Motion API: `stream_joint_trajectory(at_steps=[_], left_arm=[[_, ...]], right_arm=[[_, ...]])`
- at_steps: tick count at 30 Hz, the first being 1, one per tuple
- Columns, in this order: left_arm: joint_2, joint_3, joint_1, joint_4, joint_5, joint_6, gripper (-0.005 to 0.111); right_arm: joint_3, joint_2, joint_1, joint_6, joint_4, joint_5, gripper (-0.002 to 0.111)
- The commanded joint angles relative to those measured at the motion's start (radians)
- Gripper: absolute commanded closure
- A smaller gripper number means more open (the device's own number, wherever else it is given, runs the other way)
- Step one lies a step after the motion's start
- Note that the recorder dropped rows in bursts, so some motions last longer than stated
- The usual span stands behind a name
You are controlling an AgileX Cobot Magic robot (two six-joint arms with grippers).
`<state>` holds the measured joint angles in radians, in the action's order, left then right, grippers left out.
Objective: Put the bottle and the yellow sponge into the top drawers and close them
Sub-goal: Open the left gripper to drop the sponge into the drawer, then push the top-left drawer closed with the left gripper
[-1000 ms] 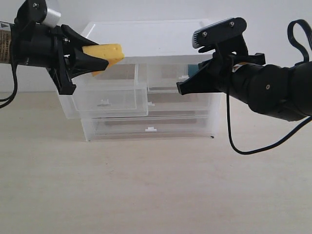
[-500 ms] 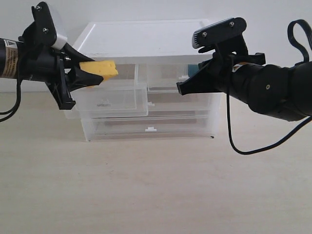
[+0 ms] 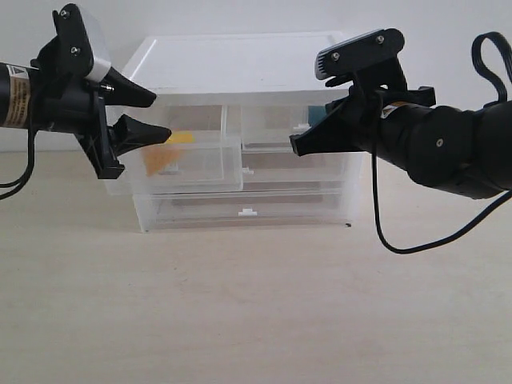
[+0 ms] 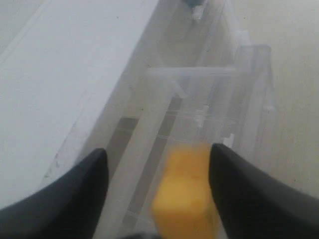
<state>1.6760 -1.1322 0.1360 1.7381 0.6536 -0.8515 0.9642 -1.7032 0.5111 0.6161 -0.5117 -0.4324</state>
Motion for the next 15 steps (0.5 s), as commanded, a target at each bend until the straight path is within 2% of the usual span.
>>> stream_joint_trajectory(at_steps=[1, 6, 10, 12, 13, 15], left_arm=[[-0.006, -0.004, -0.002, -0.060, -0.009, 0.003, 0.046], [-0.011, -0.006, -0.002, -0.082, -0.004, 0.004, 0.046], [-0.065, -0.006, -0.002, -0.197, 0.005, 0.116, 0.048], [-0.116, -0.006, -0.002, -0.255, 0.043, 0.111, 0.049], [-0.137, -0.006, -0.002, -0.264, 0.056, 0.082, 0.051], [-0.182, -0.001, -0.002, -0.242, 0.058, -0.120, 0.067]], right_arm=[[0.005, 0.005, -0.004, 0.004, -0.001, -0.013, 0.108], [0.005, 0.005, -0.004, 0.004, -0.001, -0.015, 0.108], [0.005, 0.005, -0.004, 0.004, -0.001, -0.018, 0.108], [0.005, 0.005, -0.004, 0.004, -0.001, -0.018, 0.108], [0.005, 0.005, -0.004, 0.004, -0.001, -0.018, 0.108], [0.005, 0.005, -0.004, 0.004, -0.001, -0.018, 0.108]])
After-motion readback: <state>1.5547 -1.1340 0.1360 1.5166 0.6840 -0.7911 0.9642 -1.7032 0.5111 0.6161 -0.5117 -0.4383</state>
